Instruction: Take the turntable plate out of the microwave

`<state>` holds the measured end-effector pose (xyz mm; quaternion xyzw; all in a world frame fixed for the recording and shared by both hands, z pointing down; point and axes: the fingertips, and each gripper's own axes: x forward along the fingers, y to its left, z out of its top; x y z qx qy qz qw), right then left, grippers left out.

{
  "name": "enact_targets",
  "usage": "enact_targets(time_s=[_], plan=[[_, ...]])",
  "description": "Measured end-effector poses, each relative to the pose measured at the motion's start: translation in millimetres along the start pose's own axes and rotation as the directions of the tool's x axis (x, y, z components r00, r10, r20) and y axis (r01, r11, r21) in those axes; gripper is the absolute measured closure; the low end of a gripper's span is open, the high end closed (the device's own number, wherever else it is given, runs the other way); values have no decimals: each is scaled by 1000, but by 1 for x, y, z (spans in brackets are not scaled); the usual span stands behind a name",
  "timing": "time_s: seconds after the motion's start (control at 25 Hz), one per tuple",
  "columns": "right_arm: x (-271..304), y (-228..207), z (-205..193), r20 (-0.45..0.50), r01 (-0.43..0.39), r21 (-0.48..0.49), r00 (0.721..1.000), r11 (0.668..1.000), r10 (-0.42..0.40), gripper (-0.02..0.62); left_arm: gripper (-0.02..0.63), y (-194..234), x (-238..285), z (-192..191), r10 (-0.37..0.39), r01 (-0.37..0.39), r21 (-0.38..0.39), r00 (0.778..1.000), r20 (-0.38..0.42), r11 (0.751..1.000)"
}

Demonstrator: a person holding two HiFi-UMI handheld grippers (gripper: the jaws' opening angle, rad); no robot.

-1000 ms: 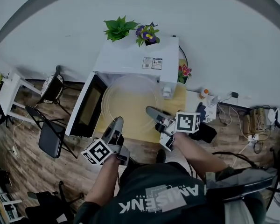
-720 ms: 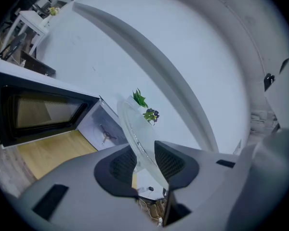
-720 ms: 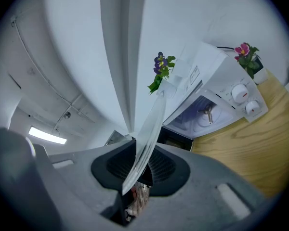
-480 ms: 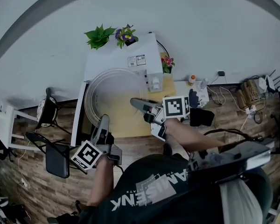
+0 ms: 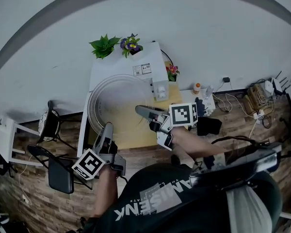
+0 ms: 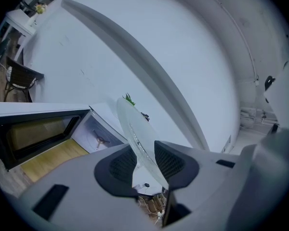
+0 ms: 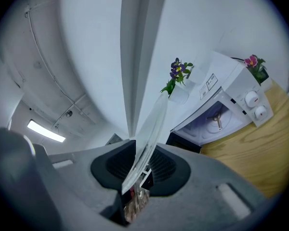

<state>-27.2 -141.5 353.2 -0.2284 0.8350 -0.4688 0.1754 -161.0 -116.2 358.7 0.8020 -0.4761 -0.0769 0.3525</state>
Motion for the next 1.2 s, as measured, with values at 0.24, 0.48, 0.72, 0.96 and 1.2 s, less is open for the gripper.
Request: enact_targets(time_s=[0.24,0.48,0.72,0.96,1.2], plan=[[-1,-3,3,3,21,-21,1000,1000,-21,509,489,-6,9,-7,-67,69,-101,998,23,992],[-2,-6,1,4,31,-19,1000,999,-31,508,489,-8,12,-11,-92,95,-137,995,28,986],[-2,-7,2,4,33,-21,999,999,-33,506,489,-1,8,-4,-24,25,-25,1000,5,999],[1,-11,7,12,37,-18,999,999,-37,505,489,-4,18,-6,-81,83,-105,996,30,991],[-2,-5,3,14,29,-32,999,999,-28,505,489,-11,14,-10,-117,123,-140,992,46,982]])
